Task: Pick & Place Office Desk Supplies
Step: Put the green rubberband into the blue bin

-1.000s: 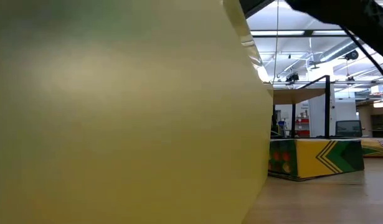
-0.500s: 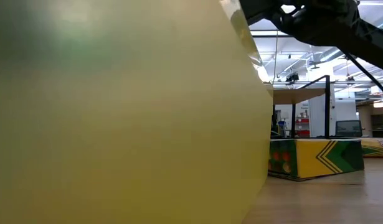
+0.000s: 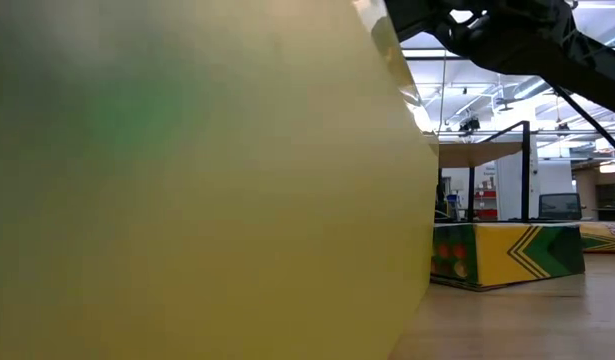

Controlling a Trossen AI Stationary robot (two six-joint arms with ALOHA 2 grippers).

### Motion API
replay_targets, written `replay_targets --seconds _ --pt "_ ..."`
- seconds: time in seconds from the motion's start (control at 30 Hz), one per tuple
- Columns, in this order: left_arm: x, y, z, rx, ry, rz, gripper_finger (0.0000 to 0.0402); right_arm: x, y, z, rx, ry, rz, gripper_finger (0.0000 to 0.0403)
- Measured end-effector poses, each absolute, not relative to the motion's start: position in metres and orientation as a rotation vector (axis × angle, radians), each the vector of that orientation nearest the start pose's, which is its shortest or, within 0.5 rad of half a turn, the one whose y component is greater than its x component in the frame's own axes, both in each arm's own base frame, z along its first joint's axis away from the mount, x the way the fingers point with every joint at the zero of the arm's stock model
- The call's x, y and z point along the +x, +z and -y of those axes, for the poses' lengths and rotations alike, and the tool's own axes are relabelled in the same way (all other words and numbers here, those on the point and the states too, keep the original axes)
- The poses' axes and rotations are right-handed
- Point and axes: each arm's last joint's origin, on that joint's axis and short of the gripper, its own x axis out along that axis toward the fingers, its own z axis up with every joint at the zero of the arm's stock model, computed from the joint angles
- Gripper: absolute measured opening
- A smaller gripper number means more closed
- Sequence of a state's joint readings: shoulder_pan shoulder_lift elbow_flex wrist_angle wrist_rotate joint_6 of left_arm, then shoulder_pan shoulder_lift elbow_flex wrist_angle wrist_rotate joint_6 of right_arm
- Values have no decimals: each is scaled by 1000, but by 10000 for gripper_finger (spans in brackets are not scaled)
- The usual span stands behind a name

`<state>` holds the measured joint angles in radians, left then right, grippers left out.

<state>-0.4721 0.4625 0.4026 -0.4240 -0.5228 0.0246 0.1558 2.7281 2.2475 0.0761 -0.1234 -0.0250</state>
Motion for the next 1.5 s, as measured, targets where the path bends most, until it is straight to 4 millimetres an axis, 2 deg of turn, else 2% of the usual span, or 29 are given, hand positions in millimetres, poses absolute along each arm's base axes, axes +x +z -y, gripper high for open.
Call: replay_targets --seconds 0.57,0.9,1.13,1.5 --pt "108 223 39 255 45 -426 148 586 109 -97 -15 279 -441 8" --pt "108 223 39 255 45 -426 148 589 133 -104 -17 305 -391 8" --pt "108 223 39 255 45 -426 148 583 131 -101 -15 297 -567 8" --pt "108 223 39 255 45 -426 148 576 124 -97 -15 276 -692 8"
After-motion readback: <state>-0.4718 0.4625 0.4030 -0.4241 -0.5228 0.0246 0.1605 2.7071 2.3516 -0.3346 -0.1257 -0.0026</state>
